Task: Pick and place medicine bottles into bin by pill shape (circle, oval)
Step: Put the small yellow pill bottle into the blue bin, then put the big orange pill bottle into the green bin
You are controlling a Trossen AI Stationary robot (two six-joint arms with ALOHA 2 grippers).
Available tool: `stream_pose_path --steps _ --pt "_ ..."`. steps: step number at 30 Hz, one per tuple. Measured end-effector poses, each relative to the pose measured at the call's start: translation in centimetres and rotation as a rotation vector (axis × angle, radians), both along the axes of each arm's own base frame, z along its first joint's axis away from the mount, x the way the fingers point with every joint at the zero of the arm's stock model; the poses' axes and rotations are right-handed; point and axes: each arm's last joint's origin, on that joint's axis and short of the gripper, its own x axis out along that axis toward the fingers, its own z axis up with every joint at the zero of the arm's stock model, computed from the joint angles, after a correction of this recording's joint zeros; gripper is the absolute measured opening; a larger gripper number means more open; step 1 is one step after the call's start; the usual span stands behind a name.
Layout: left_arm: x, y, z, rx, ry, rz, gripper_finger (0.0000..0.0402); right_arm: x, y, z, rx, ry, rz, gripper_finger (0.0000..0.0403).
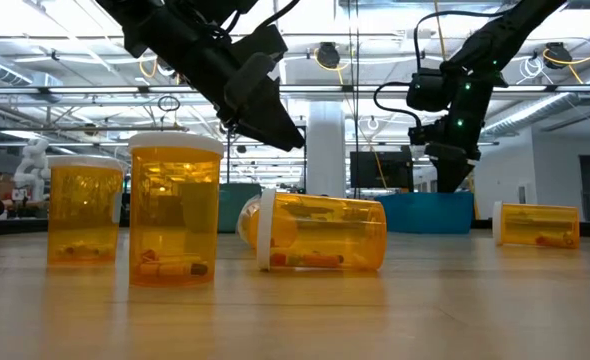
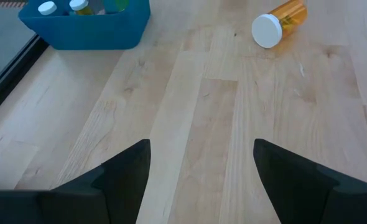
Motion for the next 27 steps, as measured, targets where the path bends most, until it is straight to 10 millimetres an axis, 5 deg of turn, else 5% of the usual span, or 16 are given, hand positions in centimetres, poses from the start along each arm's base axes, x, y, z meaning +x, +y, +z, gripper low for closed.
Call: stream_pose_path --steps 15,27 --pt "0.08 0.0 0.09 -0.001 -0.014 0.0 0.0289 -0.06 0.07 -0.04 0.006 0.009 0.007 0.0121" --pt "0.08 -0.01 0.09 -0.001 -0.013 0.0 0.0289 -0.15 -0.35 0.11 -0.014 -0.015 -0.023 0.0177"
